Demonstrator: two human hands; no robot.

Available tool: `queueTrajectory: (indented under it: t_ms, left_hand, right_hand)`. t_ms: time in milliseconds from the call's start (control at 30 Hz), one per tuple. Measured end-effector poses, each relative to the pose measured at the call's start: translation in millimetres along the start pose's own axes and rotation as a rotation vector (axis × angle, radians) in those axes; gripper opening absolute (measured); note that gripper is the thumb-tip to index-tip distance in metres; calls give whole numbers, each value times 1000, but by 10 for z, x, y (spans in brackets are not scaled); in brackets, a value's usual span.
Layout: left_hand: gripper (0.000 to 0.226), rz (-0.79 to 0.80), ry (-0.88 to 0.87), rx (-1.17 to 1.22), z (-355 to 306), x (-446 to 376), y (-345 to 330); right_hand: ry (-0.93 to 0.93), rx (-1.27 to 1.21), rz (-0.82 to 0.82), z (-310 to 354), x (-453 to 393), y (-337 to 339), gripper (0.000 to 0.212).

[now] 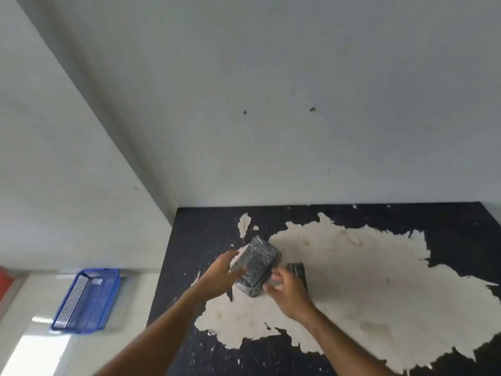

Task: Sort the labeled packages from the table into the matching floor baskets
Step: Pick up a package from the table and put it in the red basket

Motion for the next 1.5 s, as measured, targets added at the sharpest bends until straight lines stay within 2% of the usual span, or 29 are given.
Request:
queueTrajectory:
  t_ms: [100,200,267,400,667,833,900,967,1067,1167,1267,1333,1500]
  left_hand:
    - [55,-58,87,37,340,-187,-150]
    - [48,-163,121,97,606,-277,-246]
    - [37,-196,122,109,678,-338,-301]
    - [38,-259,96,117,690,-306,-338]
    - [31,-280,16,169,403,-84,-122]
    - [36,-309,-61,82,92,31,158]
    - [35,-318,-72,87,-13,58,238]
    - [43,-324,-88,138,-108,73,293]
    - [60,-311,-75,283,-125,70,344]
    - [65,-252,38,381,-38,11,288]
    - [49,-214,146,478,57,-71,165]
    - [41,-197,207,505,158,-116,59]
    - [36,-157,324,463,570,-122,-295]
  right_hand:
    - [-28,26,-35,-199,-222,-336,54]
    - [3,-3,-152,-328,-338,-578,51]
    - [55,-40,-220,-381,-424,-706,48]
    - [117,-73,-299,-407,-419,-804,51]
    - [224,-41,-285,-97,-302,-400,51]
    - [269,-97,-327,244,-228,-10,37]
    - [244,-146,-341,366,-212,118,32]
    - [182,-198,-329,456,-202,217,31]
    - [99,-211,-253,571,-212,289,45]
    - [17,-154,-185,619,-234,303,59]
    - [-79,-35,-170,549,-291,260,59]
    - [-141,-47,-145,407,-363,160,59]
    - [-261,-12,4,20,-454,-195,53]
Point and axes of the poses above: each hand's wrist, its own x-axis away from the middle knuckle, its own y-axis out of the back of the hand, z = x × y, the point moved 7 cm from there along -x, towards the middle knuckle, and after that the axes turned 4 degrees about -y, right-handed, at the moved point
